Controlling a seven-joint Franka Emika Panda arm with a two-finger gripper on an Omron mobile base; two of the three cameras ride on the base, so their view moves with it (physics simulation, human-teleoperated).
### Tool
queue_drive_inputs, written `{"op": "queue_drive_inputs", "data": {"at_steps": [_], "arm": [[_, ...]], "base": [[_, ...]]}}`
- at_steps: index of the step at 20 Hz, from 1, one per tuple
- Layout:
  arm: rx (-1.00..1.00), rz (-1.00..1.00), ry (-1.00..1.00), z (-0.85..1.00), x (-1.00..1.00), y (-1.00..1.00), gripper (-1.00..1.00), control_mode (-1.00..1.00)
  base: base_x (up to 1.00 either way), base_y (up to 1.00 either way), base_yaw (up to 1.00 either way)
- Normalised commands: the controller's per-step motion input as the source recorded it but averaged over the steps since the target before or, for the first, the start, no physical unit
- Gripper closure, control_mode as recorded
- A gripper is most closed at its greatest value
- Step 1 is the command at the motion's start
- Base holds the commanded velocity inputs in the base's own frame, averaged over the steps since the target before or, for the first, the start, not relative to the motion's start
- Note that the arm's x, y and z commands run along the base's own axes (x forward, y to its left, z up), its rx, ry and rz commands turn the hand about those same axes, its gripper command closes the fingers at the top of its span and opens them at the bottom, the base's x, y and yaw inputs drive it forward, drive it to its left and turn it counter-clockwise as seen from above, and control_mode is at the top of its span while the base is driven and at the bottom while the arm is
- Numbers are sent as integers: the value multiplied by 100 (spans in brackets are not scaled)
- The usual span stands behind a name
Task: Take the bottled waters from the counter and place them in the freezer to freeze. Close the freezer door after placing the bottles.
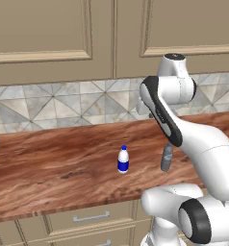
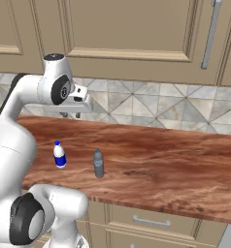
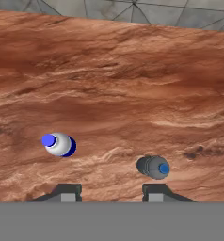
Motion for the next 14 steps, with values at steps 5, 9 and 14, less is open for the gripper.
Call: {"op": "queue_drive_inputs", "data": {"at_steps": [5,9,14], "arm": [[0,1,0,0,2,-8,-100,-100],[11,2,0,-10,-3,-61,-100,-100],[21,6,0,-32,-32,-47,-100,-100]], "base": [[0,0,0],[0,0,0],[0,0,0]]}}
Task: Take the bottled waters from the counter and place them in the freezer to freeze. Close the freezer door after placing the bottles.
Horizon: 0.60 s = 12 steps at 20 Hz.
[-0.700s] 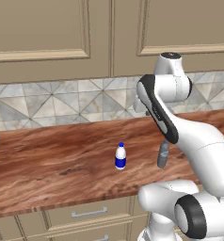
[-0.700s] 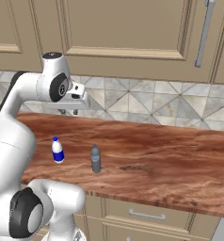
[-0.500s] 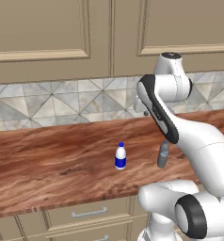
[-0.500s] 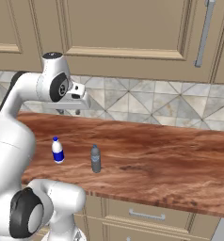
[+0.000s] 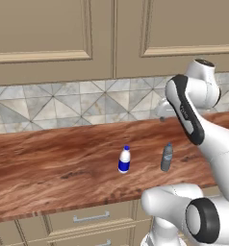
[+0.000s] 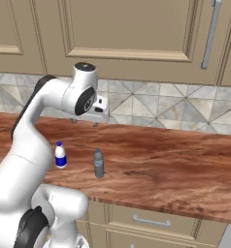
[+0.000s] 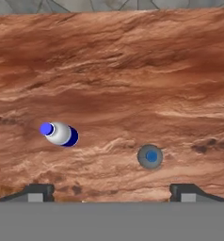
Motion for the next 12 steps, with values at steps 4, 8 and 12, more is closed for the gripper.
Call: {"op": "queue_drive_inputs", "data": {"at_steps": [4,8,12], "arm": [[26,13,-10,-28,-10,-51,-100,-100],[23,14,-12,-39,-5,-52,-100,-100],[15,14,-10,-62,-9,-46,-100,-100]], "base": [[0,0,0],[0,0,0],[0,0,0]]}}
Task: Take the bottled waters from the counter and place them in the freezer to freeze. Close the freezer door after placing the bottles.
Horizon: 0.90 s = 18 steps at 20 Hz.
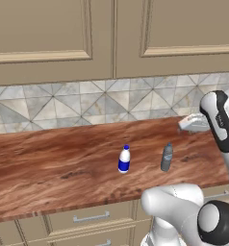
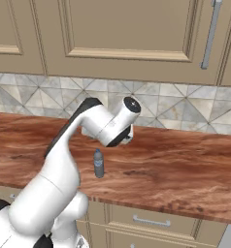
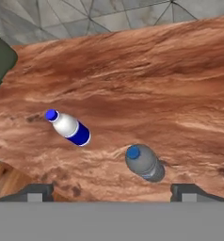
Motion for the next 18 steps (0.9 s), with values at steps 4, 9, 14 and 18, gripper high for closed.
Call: {"op": "queue_drive_inputs", "data": {"at_steps": [4,9,14,18], "arm": [[14,17,-17,-64,0,-38,-100,-100],[3,19,-28,-54,1,-25,-100,-100],[0,23,-46,-49,0,-4,-100,-100],[0,25,-45,-15,0,0,-100,-100]], "base": [[0,0,0],[0,0,0],[0,0,0],[0,0,0]]}}
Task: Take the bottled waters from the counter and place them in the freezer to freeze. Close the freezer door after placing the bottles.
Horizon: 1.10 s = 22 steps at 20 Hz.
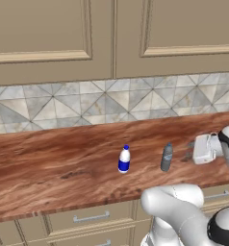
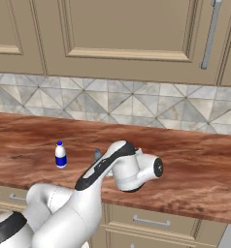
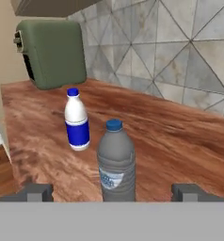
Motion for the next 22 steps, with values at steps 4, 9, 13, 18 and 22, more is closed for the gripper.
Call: {"op": "queue_drive_inputs", "data": {"at_steps": [4,9,13,18,22], "arm": [[0,26,-18,-17,0,1,-100,-100],[0,18,0,-18,7,0,-100,-100],[0,14,0,-9,11,1,-100,-100],[1,7,5,-17,23,11,-100,-100],[0,0,13,-19,31,23,-100,-100]], "base": [[0,0,0],[0,0,0],[0,0,0],[0,0,0],[0,0,0]]}}
